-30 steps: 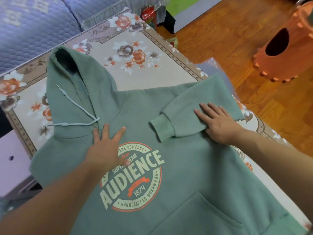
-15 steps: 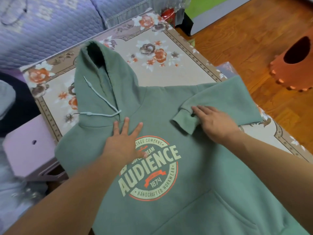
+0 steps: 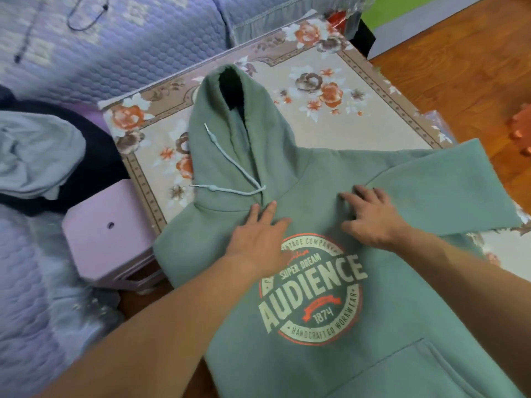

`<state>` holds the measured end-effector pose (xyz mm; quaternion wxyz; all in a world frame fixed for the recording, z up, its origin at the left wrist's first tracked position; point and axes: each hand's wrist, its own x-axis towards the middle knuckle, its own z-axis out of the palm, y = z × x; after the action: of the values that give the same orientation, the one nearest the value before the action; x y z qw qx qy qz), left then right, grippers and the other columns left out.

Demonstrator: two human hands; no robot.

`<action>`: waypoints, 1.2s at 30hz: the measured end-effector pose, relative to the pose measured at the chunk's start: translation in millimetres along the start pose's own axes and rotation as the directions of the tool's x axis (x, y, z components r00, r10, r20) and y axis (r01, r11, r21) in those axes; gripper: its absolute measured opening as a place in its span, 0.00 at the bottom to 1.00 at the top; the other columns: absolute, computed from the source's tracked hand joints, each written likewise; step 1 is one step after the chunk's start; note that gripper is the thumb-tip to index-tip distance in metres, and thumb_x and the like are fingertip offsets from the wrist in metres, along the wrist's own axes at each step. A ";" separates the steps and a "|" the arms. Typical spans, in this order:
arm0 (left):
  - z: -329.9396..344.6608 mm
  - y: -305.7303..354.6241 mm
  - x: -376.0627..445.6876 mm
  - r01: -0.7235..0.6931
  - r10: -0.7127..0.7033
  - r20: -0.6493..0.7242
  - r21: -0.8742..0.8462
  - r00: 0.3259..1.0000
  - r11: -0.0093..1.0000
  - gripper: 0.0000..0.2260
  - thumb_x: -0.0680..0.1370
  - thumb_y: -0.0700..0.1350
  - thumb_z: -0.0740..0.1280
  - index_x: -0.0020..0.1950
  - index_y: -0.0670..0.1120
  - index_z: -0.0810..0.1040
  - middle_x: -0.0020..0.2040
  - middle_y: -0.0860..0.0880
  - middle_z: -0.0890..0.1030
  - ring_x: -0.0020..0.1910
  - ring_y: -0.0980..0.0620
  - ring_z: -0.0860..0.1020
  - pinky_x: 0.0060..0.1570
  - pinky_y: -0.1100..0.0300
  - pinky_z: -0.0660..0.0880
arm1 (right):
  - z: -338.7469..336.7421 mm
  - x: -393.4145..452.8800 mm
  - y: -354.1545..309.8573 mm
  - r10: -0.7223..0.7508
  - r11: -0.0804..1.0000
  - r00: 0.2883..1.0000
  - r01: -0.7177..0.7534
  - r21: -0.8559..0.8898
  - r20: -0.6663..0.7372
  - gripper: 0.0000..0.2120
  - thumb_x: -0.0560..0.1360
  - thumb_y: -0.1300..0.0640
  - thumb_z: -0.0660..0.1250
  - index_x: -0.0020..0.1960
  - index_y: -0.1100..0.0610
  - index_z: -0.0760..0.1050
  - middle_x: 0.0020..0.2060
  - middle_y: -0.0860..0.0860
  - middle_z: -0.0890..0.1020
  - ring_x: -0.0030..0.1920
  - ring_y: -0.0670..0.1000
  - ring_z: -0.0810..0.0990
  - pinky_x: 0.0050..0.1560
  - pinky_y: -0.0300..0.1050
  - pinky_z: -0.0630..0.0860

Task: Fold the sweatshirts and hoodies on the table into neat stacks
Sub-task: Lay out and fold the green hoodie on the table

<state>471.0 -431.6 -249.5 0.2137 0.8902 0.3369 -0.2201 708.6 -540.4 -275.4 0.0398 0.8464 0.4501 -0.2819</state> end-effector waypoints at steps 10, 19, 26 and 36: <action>-69.5 -142.2 61.6 0.258 -0.268 -0.121 -0.093 0.956 0.962 0.29 0.82 0.59 0.62 0.82 0.55 0.60 0.82 0.41 0.58 0.79 0.38 0.57 0.77 0.47 0.56 | 15.8 -8.7 -6.7 -0.067 0.979 0.941 -0.002 -0.204 -0.332 0.31 0.63 0.69 0.68 0.65 0.56 0.71 0.65 0.60 0.69 0.61 0.65 0.67 0.55 0.62 0.77; -50.8 -130.3 67.3 0.302 -0.311 -0.117 -0.089 0.943 0.949 0.28 0.85 0.56 0.59 0.83 0.56 0.54 0.84 0.45 0.48 0.82 0.40 0.48 0.76 0.40 0.58 | -151.5 -31.6 130.1 0.204 0.411 0.777 -0.620 -0.669 -0.595 0.24 0.78 0.54 0.56 0.72 0.57 0.71 0.77 0.62 0.60 0.75 0.69 0.53 0.76 0.67 0.48; -48.8 -128.4 66.2 0.297 -0.304 -0.131 -0.071 0.944 0.952 0.28 0.85 0.56 0.58 0.83 0.56 0.52 0.84 0.44 0.47 0.82 0.40 0.48 0.75 0.40 0.60 | -72.0 10.4 14.8 0.132 0.772 0.954 -0.270 -0.576 -0.270 0.29 0.81 0.55 0.51 0.82 0.52 0.50 0.81 0.59 0.48 0.80 0.67 0.45 0.77 0.66 0.44; -96.8 -148.1 94.0 0.287 -0.472 -0.244 -0.537 0.847 0.793 0.17 0.79 0.51 0.67 0.66 0.48 0.73 0.70 0.41 0.66 0.68 0.36 0.70 0.72 0.49 0.65 | 18.2 37.3 -49.4 0.212 0.972 0.954 -0.228 -0.051 -0.214 0.32 0.82 0.37 0.42 0.83 0.47 0.42 0.82 0.55 0.42 0.81 0.61 0.40 0.79 0.59 0.41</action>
<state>455.7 -232.0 -255.7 0.3117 0.7455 0.5891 0.0014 678.1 -489.5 -300.6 0.0557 0.9138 0.3650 -0.1690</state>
